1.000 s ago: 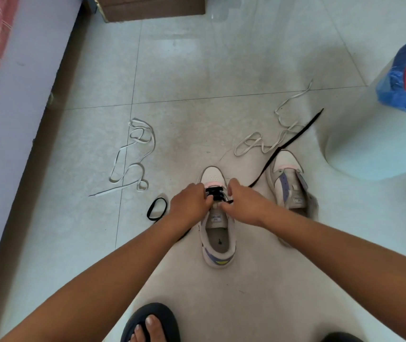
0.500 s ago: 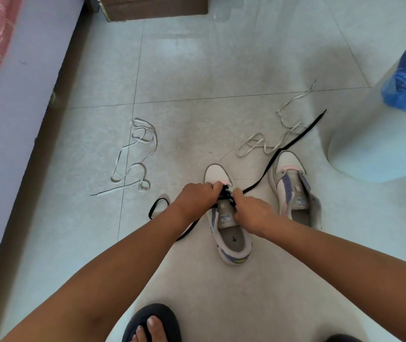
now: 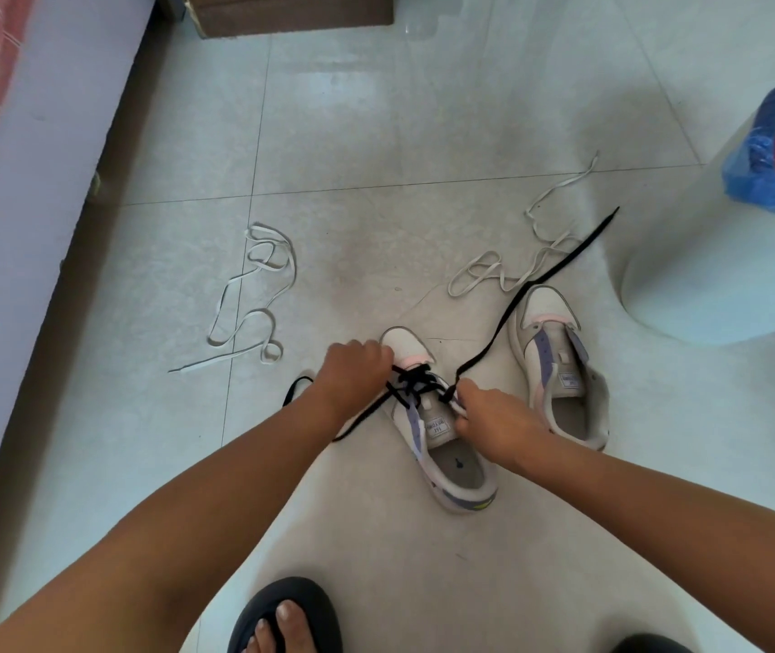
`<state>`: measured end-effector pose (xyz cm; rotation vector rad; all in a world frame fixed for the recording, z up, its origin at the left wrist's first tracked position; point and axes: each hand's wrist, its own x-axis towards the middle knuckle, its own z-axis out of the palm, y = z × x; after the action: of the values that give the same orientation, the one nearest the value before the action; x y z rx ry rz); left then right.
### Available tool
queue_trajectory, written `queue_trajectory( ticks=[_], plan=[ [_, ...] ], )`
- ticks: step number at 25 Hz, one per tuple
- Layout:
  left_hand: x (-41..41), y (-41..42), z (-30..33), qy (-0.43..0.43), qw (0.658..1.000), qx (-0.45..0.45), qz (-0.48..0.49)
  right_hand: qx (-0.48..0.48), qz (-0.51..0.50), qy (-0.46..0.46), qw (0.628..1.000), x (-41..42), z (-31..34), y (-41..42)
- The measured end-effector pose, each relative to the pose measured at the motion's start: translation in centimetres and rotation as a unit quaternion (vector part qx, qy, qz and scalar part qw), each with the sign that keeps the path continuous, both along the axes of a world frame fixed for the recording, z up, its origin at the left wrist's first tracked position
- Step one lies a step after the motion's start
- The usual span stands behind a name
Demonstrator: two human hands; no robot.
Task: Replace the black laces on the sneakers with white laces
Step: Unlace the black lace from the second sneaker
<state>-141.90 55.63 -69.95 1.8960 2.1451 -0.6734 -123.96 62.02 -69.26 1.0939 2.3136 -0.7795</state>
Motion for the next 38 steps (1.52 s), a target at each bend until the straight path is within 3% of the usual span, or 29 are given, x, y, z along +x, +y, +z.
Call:
queue_trajectory(
  ticks=[1,2,3,4,5,6,7,8,9,10,11,12,14,15,16,17,19,20,21,22,23,25,26,28,30,33,35,38],
  plan=[
    [-0.1,0.2,-0.2,-0.004,0.999,0.011,0.037,0.005,0.012,-0.001,1.000,-0.1,0.1,0.0],
    [-0.3,0.4,-0.2,-0.101,0.981,0.016,0.165,0.006,0.014,0.000,1.000,-0.2,0.1,0.0],
    [-0.3,0.5,-0.1,-0.248,0.913,0.012,0.323,0.004,0.006,0.003,1.000,-0.3,0.1,0.0],
    [0.1,0.6,0.1,-0.404,0.786,-0.029,0.467,0.002,-0.004,0.003,1.000,-0.4,0.1,0.1],
    [0.9,0.3,0.4,-0.504,0.674,-0.082,0.533,0.002,-0.008,0.002,1.000,-0.5,0.1,0.1],
    [1.6,-0.1,0.3,-0.550,0.630,-0.101,0.539,0.004,-0.007,0.000,1.000,-0.5,0.0,0.1],
    [2.1,-0.5,0.1,-0.565,0.636,-0.103,0.515,0.005,-0.006,0.000,1.000,-0.4,-0.1,0.1],
    [2.2,-0.8,-0.2,-0.556,0.667,-0.084,0.488,0.005,-0.006,0.002,1.000,-0.4,-0.1,0.1],
    [1.9,-0.8,-0.5,-0.523,0.720,-0.055,0.453,0.002,-0.007,0.002,1.000,-0.3,-0.1,0.1],
    [1.1,-0.8,-0.7,-0.447,0.804,-0.034,0.390,-0.001,-0.007,0.000,1.000,-0.2,-0.1,0.2],
    [0.1,-0.6,-0.9,-0.319,0.897,-0.021,0.307,-0.002,-0.007,-0.003,1.000,-0.1,0.0,0.3],
    [-1.2,-0.5,-0.9,-0.166,0.960,-0.003,0.226,-0.001,-0.009,-0.005,1.000,0.0,0.1,0.4],
    [-3.7,-0.6,-0.7,0.011,0.991,0.043,0.130,0.007,-0.006,-0.008,1.000,0.0,0.3,0.6],
    [-4.1,-0.8,-0.9,0.024,0.989,0.041,0.140,0.013,0.003,-0.014,1.000,0.0,0.3,0.7],
    [-3.9,-0.9,-1.2,-0.018,0.980,0.051,0.191,0.021,0.011,-0.018,1.000,-0.1,0.3,0.7],
    [-3.3,-0.6,-1.5,-0.093,0.953,0.077,0.279,0.025,0.014,-0.017,0.999,-0.2,0.3,0.7],
    [-1.9,-0.3,-1.6,-0.268,0.863,0.087,0.419,0.027,0.007,-0.012,1.000,-0.3,0.2,0.7],
    [-1.4,-0.3,-1.7,-0.349,0.819,0.092,0.446,0.027,0.006,-0.010,1.000,-0.2,0.2,0.6],
    [-1.0,-0.6,-1.6,-0.396,0.806,0.087,0.431,0.028,0.006,-0.008,1.000,-0.1,0.1,0.6],
    [-0.7,-1.2,-1.5,-0.412,0.821,0.068,0.389,0.028,0.007,-0.004,1.000,0.0,0.1,0.7],
    [-0.6,-2.1,-1.5,-0.396,0.858,0.039,0.324,0.026,0.006,-0.001,1.000,0.0,0.1,0.7],
    [-1.4,-3.5,-2.0,-0.270,0.943,-0.027,0.191,0.019,0.004,-0.001,1.000,0.0,0.0,0.8],
    [-2.1,-3.9,-2.2,-0.204,0.964,-0.029,0.166,0.017,0.001,-0.002,1.000,-0.1,-0.1,0.8],
    [-3.6,-3.7,-1.8,-0.157,0.964,0.021,0.212,0.012,-0.004,-0.001,1.000,-0.1,-0.2,0.9],
    [-5.3,-2.5,-0.5,-0.239,0.917,0.093,0.305,0.011,-0.006,0.002,1.000,0.0,-0.2,0.9],
    [-5.6,-0.1,2.4,-0.407,0.801,0.214,0.384,0.011,-0.006,0.008,1.000,0.2,-0.3,0.8],
    [-4.2,1.5,5.2,-0.420,0.782,0.332,0.318,0.011,-0.008,0.010,1.000,0.2,-0.3,0.8],
    [-2.2,3.4,8.7,-0.504,0.708,0.451,0.204,0.010,-0.009,0.010,1.000,0.2,-0.3,0.9]
  ],
)
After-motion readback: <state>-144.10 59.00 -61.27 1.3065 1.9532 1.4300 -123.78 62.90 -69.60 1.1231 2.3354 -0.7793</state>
